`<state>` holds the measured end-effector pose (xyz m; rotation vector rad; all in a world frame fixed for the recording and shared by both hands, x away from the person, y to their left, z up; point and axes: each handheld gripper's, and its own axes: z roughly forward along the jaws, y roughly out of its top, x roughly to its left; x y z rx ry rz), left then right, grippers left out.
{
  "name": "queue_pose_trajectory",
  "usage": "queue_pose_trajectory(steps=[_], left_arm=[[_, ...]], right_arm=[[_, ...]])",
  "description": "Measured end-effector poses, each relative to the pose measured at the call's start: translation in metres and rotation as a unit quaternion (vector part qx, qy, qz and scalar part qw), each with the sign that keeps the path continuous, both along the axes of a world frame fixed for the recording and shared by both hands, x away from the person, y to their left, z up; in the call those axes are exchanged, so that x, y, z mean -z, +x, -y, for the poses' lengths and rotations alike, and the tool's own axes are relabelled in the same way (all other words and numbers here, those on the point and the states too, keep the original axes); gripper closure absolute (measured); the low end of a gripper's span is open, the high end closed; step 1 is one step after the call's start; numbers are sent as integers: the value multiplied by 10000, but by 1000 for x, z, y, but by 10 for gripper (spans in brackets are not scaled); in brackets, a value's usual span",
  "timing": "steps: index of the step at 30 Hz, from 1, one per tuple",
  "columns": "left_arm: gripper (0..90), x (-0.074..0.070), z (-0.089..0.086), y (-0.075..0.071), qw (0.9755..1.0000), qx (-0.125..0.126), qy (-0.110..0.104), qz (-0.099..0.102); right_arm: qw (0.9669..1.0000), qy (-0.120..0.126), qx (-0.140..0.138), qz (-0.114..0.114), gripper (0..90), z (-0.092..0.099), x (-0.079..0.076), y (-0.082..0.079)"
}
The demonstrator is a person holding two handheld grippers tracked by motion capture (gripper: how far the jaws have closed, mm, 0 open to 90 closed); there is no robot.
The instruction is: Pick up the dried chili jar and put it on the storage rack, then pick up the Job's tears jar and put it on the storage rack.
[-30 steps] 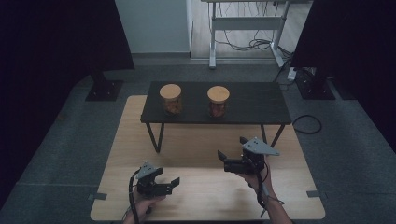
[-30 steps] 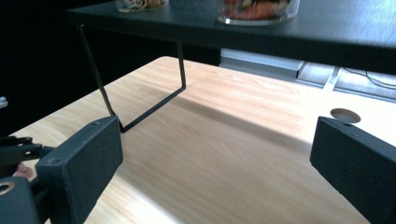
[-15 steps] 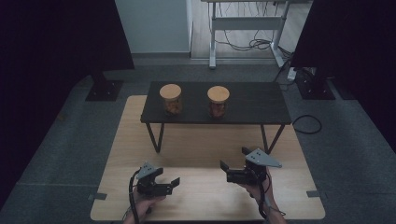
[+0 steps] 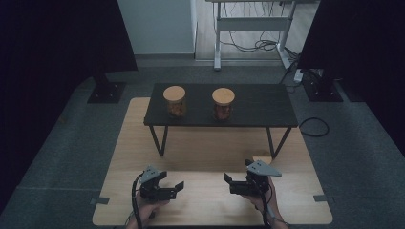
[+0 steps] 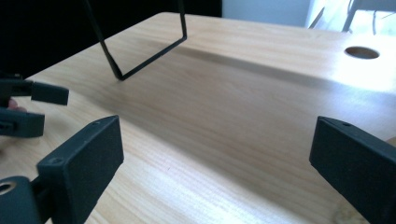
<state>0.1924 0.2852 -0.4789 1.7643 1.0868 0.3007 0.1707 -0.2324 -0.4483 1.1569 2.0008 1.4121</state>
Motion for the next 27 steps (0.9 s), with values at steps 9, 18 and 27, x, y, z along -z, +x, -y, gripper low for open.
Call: queue_pose_trajectory(steps=[9,18,27], left_arm=[[69,0,0,-1,10000,-15,-3,9],[69,0,-1,0,10000,-1,7,-25],[69,-1,-1,1,10000,11,-1,-10]], right_arm=[[9999,-51,-54,-94,36,-2,4,3],[9999,-66,-70,-131,35,-3,6,4],[9999,-44,-79,-129,35,-1,6,3]])
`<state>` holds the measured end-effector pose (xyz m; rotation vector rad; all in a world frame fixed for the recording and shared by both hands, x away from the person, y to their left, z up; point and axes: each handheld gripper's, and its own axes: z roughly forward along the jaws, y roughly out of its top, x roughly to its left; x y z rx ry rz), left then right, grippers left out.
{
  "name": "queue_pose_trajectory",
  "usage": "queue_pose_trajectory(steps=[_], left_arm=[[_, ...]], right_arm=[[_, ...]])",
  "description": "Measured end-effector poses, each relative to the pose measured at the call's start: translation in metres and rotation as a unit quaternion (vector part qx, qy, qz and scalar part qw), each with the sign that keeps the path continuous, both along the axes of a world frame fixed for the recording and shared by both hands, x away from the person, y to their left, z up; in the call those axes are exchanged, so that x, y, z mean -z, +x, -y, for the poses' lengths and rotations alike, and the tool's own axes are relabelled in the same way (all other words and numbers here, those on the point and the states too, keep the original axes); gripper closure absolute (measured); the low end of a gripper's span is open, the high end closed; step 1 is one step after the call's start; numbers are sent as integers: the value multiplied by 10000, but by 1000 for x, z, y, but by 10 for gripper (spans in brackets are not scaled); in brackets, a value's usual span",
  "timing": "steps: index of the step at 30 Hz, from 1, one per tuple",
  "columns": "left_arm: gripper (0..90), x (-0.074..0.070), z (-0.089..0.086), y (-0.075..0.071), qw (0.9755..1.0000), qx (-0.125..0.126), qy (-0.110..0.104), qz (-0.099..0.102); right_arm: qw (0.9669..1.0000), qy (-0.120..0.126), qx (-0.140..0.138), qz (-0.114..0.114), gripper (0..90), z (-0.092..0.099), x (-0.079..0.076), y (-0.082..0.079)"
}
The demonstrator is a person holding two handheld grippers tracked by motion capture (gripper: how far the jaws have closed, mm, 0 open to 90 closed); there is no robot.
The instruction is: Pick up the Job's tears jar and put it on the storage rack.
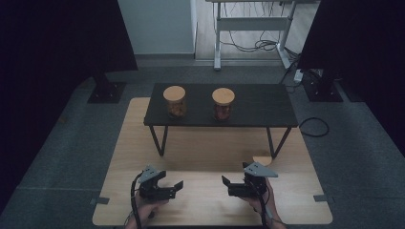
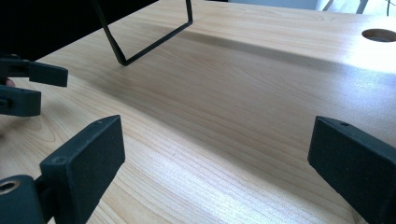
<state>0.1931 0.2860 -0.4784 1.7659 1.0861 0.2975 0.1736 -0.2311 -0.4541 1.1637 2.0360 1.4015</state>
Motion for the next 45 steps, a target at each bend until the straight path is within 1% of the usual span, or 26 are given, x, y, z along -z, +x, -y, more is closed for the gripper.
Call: queue_pose_trajectory(steps=[6,8,10,15,16,20,24,28,30,33,43,45], left_arm=[[68,0,0,0,10000,7,4,-11],[68,0,1,0,10000,9,7,-17],[68,1,1,0,10000,10,12,-25],[68,1,2,0,10000,22,18,-27],[68,1,2,1,10000,23,23,-29],[68,1,3,1,10000,30,31,-37],[68,1,3,1,10000,39,43,-45],[68,2,3,1,10000,33,42,-50],[68,2,3,2,10000,33,45,-53],[68,2,4,2,9999,56,64,-58],[68,2,4,2,9999,54,78,-64],[68,2,5,2,9999,57,80,-68]], right_arm=[[10000,95,7,-18,24,4,0,-1],[9999,130,-33,-21,11,7,-1,-2],[9997,209,-133,-20,8,12,-1,-3],[9996,223,-159,37,0,18,-1,-7],[9996,230,-181,32,0,22,-2,-8],[9995,143,-283,15,0,28,-3,-10],[9996,65,-280,42,7,32,-1,-13],[9998,30,-194,69,25,42,2,-17],[9998,24,-169,74,27,44,2,-18],[9998,-110,-101,105,30,49,2,-21],[9997,-224,-64,93,32,67,2,-19],[9997,-222,-9,71,31,71,3,-18]])
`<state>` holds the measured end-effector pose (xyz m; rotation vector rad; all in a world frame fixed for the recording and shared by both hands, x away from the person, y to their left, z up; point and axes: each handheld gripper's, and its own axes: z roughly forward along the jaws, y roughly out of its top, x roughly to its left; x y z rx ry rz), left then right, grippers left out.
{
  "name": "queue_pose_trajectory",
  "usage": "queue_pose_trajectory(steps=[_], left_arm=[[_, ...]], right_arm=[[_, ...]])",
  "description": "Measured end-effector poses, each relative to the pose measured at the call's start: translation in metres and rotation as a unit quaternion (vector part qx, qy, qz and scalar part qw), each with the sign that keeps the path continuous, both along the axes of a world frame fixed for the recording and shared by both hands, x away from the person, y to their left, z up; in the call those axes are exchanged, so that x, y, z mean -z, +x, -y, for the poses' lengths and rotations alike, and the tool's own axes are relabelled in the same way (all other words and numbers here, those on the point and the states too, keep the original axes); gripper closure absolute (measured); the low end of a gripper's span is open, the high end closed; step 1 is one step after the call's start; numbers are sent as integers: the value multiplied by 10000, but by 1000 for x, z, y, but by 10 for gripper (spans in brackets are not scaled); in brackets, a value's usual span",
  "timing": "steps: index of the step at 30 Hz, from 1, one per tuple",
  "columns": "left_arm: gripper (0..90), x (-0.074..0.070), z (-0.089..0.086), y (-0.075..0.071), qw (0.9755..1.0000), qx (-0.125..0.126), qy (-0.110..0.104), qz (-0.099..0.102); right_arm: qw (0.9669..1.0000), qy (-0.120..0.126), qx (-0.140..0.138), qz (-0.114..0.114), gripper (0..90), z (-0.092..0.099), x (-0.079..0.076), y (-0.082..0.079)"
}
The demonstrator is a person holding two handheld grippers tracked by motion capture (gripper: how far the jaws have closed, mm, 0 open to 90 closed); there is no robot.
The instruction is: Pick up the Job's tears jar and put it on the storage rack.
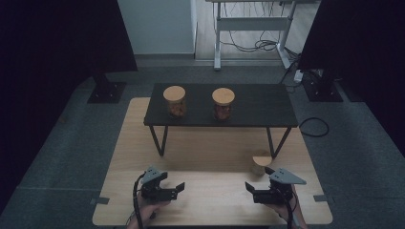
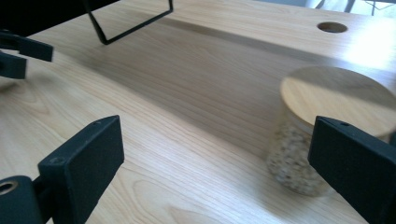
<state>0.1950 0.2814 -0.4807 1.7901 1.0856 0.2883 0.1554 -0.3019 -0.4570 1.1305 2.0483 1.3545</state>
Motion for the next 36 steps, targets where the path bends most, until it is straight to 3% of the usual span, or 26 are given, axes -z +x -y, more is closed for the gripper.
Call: queue_pose_trajectory(steps=[11,29,36], left_arm=[[68,0,1,0,10000,5,19,-9],[68,2,3,1,10000,0,66,-63],[68,3,3,2,9999,-4,81,-78]], right_arm=[[9997,-160,160,-97,33,9,3,7],[9992,-275,148,-260,40,28,14,36],[9988,-305,235,-309,37,26,17,43]])
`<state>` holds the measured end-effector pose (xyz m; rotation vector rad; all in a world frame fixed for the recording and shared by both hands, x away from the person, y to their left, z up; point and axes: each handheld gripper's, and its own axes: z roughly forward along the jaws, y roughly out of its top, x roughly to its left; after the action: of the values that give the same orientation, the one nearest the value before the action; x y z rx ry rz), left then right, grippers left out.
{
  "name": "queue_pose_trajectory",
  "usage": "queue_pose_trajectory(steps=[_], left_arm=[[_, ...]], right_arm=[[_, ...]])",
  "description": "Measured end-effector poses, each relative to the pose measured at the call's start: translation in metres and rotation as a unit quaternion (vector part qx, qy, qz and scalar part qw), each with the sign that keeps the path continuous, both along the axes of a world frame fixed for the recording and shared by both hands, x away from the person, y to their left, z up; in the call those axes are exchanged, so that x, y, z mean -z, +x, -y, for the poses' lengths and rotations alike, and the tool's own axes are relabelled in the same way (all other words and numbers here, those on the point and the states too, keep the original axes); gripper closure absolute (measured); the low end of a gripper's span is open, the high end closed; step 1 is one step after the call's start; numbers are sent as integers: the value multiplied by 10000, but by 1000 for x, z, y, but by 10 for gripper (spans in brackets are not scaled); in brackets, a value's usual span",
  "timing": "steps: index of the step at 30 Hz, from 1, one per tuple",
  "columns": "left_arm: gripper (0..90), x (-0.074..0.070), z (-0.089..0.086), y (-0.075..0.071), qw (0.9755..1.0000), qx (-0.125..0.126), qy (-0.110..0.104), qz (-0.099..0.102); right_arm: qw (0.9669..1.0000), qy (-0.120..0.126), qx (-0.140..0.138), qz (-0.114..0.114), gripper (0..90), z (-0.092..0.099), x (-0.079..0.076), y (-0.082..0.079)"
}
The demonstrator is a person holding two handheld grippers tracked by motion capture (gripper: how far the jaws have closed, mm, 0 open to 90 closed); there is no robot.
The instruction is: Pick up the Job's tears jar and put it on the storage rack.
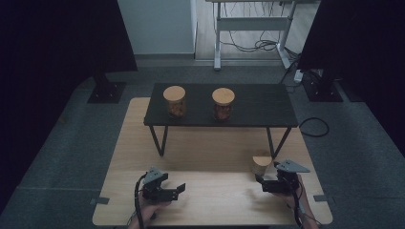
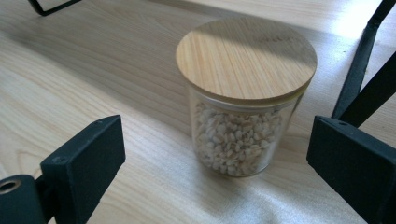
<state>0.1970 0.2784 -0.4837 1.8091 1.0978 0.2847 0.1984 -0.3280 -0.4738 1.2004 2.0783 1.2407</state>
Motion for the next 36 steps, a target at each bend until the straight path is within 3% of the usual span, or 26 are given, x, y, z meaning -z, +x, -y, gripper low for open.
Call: queue_pose_trajectory(steps=[16,27,36], left_arm=[[68,2,-1,2,10000,-41,15,-38],[68,2,-3,2,9999,-82,17,-60],[67,2,-4,2,9999,-99,10,-52]], right_arm=[[9999,-60,145,-39,35,-3,4,20],[9997,-169,130,-82,38,-19,5,38],[9994,-192,272,-132,71,-26,6,44]])
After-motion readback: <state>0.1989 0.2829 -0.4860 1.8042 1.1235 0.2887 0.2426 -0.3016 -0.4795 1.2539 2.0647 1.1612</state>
